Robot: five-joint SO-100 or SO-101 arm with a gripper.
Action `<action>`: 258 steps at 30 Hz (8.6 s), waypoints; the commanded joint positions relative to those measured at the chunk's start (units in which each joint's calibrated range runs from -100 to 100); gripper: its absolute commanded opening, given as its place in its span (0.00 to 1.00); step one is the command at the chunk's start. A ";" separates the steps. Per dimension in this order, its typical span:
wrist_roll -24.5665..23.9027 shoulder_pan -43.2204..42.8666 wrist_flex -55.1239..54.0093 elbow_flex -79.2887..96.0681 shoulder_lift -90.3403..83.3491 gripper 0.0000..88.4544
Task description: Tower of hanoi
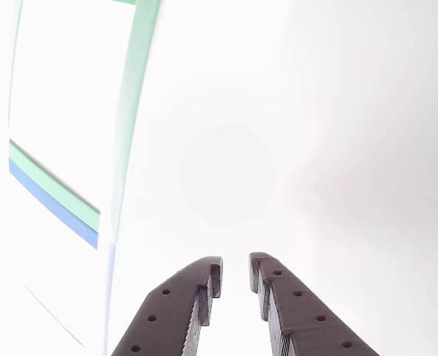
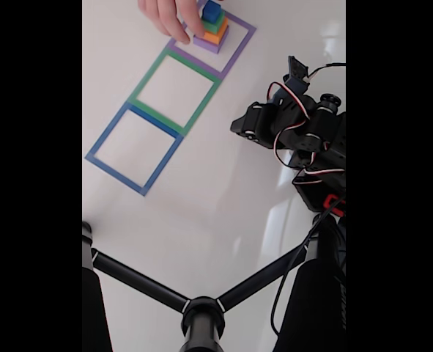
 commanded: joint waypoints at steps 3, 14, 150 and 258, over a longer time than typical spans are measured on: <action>-0.43 0.17 -0.09 -0.29 -0.59 0.00; -0.43 0.17 -0.09 -0.29 -0.59 0.00; 105.91 4.68 -58.31 -18.02 30.90 0.00; 179.11 28.46 -86.98 -25.48 74.66 0.35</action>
